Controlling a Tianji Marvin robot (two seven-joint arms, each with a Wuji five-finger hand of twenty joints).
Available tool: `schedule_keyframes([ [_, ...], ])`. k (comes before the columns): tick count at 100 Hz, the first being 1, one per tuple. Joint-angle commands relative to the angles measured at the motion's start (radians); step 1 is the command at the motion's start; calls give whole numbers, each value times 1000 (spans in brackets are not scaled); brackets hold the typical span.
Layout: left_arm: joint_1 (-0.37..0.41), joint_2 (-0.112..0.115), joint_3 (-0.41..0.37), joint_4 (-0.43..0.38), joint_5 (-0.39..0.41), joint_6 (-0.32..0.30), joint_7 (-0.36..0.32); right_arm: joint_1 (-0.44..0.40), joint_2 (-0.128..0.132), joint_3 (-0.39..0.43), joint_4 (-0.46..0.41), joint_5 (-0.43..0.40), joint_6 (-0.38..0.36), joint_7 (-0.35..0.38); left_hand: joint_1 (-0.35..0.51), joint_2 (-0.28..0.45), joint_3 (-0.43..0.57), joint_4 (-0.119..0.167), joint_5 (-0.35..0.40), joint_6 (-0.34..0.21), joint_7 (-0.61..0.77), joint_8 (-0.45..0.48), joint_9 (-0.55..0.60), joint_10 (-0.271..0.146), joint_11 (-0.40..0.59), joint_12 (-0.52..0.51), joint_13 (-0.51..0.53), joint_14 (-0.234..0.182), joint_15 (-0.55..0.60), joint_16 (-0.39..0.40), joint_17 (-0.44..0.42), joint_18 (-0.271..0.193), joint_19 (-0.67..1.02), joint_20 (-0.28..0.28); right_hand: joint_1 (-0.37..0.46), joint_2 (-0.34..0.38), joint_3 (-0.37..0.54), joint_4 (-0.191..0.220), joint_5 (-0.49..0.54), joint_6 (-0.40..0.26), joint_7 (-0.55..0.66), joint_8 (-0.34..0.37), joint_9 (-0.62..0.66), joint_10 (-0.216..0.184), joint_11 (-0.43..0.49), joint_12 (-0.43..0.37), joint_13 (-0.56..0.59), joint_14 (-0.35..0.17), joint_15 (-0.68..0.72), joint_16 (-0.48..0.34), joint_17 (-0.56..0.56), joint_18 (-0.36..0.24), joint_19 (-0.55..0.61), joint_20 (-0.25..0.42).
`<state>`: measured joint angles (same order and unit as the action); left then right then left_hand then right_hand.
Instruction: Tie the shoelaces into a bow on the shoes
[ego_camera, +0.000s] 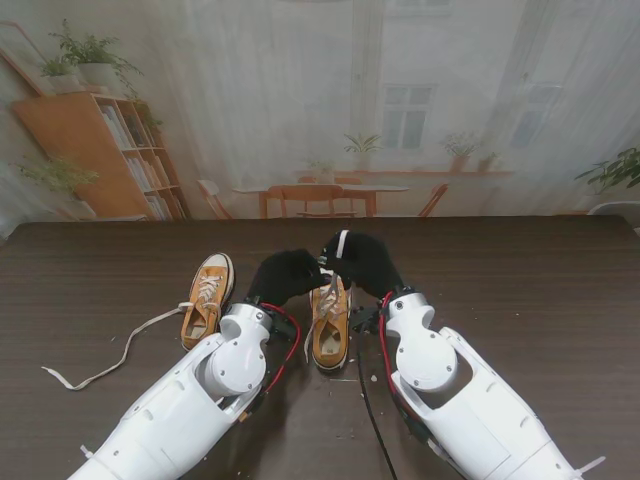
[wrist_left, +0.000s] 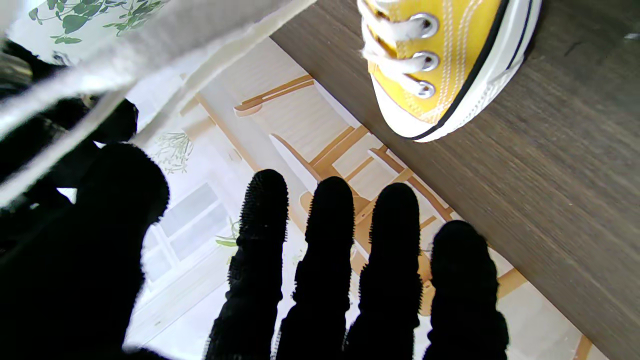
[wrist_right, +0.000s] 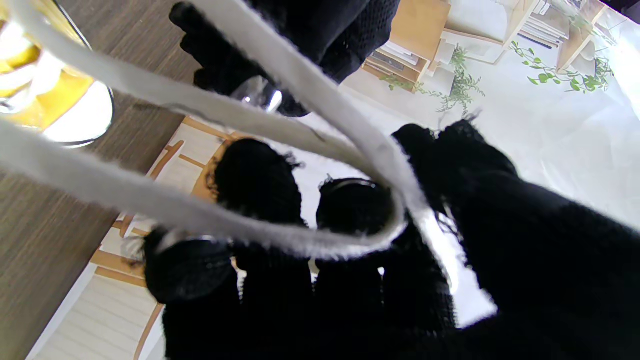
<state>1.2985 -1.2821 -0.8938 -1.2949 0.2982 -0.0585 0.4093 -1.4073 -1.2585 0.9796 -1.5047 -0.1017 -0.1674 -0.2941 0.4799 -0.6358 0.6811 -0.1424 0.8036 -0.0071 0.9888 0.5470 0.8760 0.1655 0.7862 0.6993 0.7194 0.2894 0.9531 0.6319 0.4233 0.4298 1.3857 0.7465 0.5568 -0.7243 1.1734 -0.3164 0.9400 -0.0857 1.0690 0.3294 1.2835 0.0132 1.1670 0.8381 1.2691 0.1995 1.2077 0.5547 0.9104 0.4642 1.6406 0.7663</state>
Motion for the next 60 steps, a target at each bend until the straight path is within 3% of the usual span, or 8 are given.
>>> schedule_keyframes([
  [1,-1,3,3,-6,15,-3,-8,-3,4,-2,-3,-1,-3,14,-35,-40,28,-26,16,-40,43,33,17,-44,32,27,28,-9,21,-14,21,25,41,21,37,8,-3,25,-6,-61,32,24,-6,-29,22,-13,36,-1,-1,-12,0,-21,34,13],
  [18,-8,-1,13,6,25,-11,6,-3,4,-8,2,-2,-7,15,-34,-42,32,-26,26,-72,158,98,46,-63,89,64,48,-11,41,-10,44,23,60,22,35,9,-4,24,-3,-66,32,26,-5,-30,22,-12,36,0,2,-11,2,-21,37,13],
  [35,-11,-4,18,12,20,-14,10,-5,4,-9,3,-4,-7,17,-14,-24,22,-22,34,-77,184,111,58,-63,103,75,58,-9,54,-10,55,24,70,22,33,9,-4,24,-2,-69,31,27,-6,-29,24,-11,36,0,4,-11,0,-22,38,14],
  [47,21,8,-8,-25,28,-8,-1,-6,4,-5,1,-6,-4,11,122,-6,-76,-57,-23,-74,127,-53,7,-44,46,56,18,-14,31,-13,11,10,39,11,33,9,-4,24,-3,-69,30,27,-5,-28,23,-11,36,2,5,-11,1,-21,39,15],
  [55,57,20,-37,-65,29,-5,-20,-7,3,0,-4,-8,-4,5,213,-8,-101,-48,-53,-80,87,-105,-20,-41,16,42,-7,-21,12,-11,-20,0,17,5,31,10,-4,24,-3,-68,28,26,-3,-29,23,-11,36,1,8,-10,5,-20,40,14],
  [60,78,33,-57,-91,32,-15,-49,-8,0,2,-7,-7,-4,-6,279,6,-135,-22,-74,-92,78,-148,-37,-45,-13,27,-25,-24,-17,-13,-45,-9,-1,0,31,9,-3,24,-2,-68,29,26,-3,-27,22,-12,36,1,9,-10,7,-19,41,14],
])
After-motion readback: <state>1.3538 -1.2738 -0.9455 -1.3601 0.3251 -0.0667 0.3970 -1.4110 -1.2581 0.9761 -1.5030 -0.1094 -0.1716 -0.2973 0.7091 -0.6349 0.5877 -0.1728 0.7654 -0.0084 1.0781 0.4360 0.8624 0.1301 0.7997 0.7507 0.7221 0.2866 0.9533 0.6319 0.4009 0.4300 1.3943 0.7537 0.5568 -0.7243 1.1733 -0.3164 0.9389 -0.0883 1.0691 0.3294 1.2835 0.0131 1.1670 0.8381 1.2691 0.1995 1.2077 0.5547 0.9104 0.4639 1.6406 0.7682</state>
